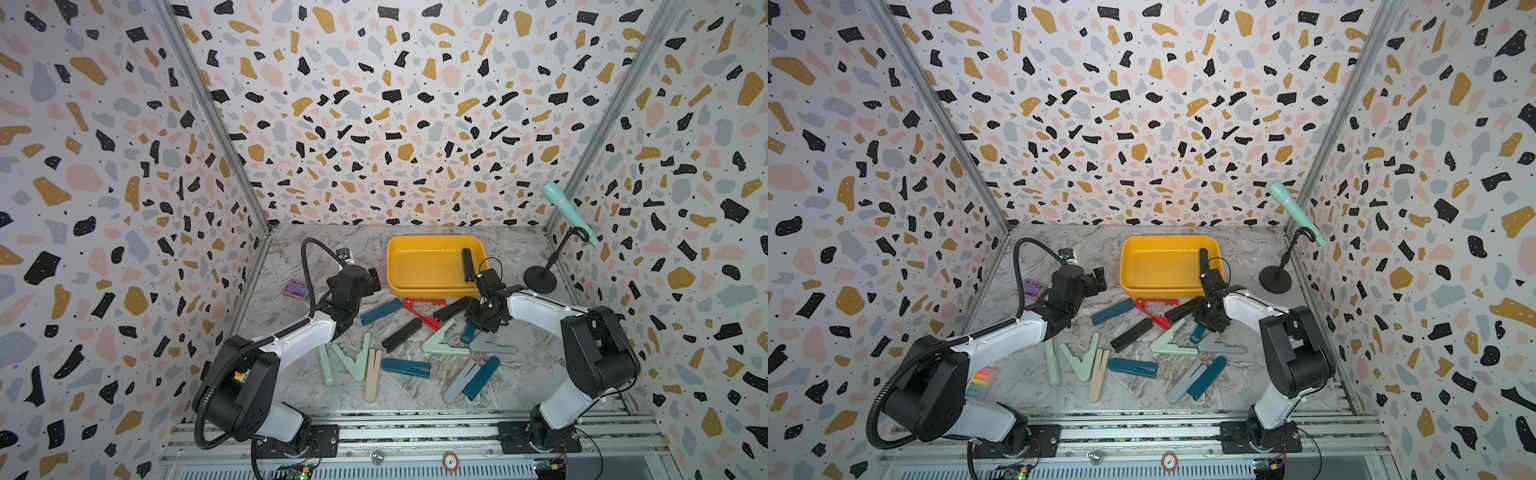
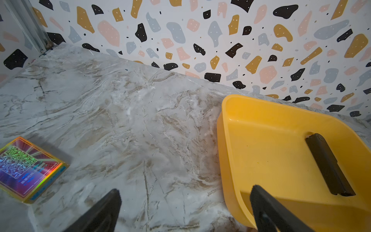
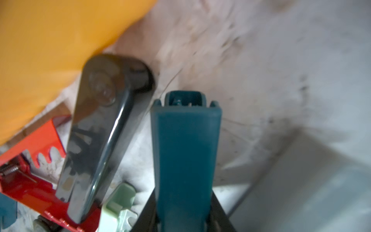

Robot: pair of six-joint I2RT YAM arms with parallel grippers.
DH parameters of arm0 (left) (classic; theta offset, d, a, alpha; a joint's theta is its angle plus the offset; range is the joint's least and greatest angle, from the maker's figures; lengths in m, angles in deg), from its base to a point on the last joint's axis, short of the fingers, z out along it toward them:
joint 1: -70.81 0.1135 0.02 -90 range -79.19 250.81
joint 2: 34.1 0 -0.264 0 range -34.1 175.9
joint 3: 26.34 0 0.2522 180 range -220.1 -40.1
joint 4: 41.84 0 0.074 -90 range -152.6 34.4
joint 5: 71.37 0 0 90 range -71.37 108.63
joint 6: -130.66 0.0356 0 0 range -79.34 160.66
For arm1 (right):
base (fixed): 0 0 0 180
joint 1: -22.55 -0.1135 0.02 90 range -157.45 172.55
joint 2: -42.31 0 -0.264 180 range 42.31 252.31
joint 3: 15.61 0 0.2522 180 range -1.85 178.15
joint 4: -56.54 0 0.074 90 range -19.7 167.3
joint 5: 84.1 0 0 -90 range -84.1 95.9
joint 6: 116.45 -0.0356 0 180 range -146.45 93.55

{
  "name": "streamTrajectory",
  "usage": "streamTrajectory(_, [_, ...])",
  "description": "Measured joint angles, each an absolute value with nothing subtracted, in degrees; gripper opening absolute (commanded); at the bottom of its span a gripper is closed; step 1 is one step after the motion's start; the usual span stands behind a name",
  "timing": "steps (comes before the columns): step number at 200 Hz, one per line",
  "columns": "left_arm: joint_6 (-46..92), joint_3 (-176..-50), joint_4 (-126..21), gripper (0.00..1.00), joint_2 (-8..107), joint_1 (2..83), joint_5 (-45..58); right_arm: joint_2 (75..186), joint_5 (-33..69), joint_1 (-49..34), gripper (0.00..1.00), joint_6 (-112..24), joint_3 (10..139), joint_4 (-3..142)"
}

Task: Put the pruning pliers into the storage box
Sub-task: Pick up the pruning pliers from the center of the board, then place the pruning pliers in the storage box.

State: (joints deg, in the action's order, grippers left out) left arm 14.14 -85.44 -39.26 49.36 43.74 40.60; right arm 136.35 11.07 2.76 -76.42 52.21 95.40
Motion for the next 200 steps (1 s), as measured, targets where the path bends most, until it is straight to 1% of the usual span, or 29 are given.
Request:
streamTrajectory(35, [14.1, -85.4, -39.3, 0.99, 49.4, 43.7, 40.7, 133.0, 8.2, 3.9, 0.2, -75.1, 55.7, 99.1])
streamTrajectory(74, [14.1, -85.4, -39.3, 0.99, 49.4, 43.8, 40.8, 129.7, 2.6, 3.8, 0.2, -72.2, 65.8, 102.3])
streamTrajectory(101, [14.1, -85.4, -39.3, 1.0, 49.4, 43.8, 40.7, 130.9, 0.0, 3.4, 0.2, -68.5, 74.1, 101.9])
streamTrajectory(142, [13.9, -85.5, -39.3, 1.0, 49.9, 43.8, 39.9, 139.2, -0.7, 3.2, 0.2, -62.3, 81.2, 97.6])
streamTrajectory(180, [13.3, -86.4, -39.5, 1.0, 52.3, 43.8, 37.1, 154.9, 0.0, 3.1, 0.19, -53.9, 91.7, 96.3])
streamTrajectory(200, [12.7, -87.0, -39.6, 0.99, 53.4, 43.8, 35.7, 161.4, 0.5, 3.2, 0.19, -51.0, 95.3, 95.6])
